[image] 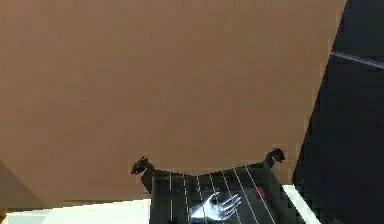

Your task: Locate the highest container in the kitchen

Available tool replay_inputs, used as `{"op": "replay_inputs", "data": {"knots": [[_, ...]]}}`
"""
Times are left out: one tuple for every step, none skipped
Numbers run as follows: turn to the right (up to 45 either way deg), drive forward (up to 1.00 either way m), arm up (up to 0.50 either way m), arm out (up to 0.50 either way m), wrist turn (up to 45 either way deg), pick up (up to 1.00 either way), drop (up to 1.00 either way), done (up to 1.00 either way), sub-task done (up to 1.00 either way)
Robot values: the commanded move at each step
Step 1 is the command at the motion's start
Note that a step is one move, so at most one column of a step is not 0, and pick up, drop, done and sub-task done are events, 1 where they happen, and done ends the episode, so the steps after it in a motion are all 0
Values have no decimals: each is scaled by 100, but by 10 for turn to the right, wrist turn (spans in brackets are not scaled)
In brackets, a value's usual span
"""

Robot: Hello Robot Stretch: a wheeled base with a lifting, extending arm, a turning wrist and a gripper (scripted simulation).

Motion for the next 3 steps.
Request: {"op": "replay_inputs", "data": {"knots": [[-450,0,0,0,0,0,0,0,0],[-450,0,0,0,0,0,0,0,0],[-450,0,0,0,0,0,0,0,0]]}}
